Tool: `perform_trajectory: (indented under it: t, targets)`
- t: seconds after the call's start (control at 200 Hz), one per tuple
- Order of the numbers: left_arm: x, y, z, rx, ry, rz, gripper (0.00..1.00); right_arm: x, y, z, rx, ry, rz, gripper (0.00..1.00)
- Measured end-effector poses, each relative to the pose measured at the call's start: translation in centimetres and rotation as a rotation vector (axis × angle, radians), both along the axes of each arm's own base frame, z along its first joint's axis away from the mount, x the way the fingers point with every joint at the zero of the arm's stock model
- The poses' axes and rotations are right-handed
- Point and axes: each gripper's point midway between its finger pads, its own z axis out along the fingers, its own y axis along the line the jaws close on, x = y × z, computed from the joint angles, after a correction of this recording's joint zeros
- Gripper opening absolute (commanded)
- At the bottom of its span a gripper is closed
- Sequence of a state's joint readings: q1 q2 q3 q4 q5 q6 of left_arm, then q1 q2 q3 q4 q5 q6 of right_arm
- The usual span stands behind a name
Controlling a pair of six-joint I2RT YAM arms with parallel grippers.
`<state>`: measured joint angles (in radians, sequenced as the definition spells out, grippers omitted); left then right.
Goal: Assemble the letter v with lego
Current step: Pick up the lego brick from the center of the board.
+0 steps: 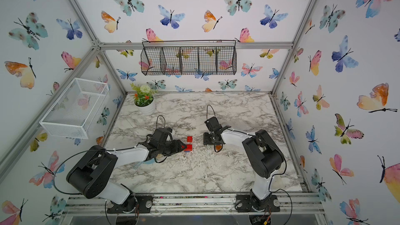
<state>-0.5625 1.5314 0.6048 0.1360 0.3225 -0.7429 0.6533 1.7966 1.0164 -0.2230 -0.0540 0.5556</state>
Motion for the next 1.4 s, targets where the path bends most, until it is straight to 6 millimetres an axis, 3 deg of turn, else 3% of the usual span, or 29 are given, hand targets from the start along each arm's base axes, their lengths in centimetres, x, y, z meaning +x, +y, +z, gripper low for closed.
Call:
perform_trajectory:
  t: [0.34, 0.541, 0.991, 1.396]
  targets:
    - [-0.2, -0.3, -0.2, 0.027, 0.003, 0.03, 0.57, -0.1, 0.4, -0.2, -0.012, -0.006, 0.018, 0.41]
    - [-0.2, -0.4, -0.2, 0.043, -0.009, 0.043, 0.56, -0.2, 0.9, -0.1, -0.011, -0.01, 0.033, 0.26]
    - [-0.3, -1.0, -0.2, -0.01, 0.003, 0.114, 0.52, -1.4, 1.9, 0.2, -0.012, 0.019, 0.045, 0.2]
    - [-0.4, -1.2, -0.2, -0.019, 0.024, 0.154, 0.52, -2.8, 6.7, 5.2, 0.095, -0.024, 0.053, 0.15]
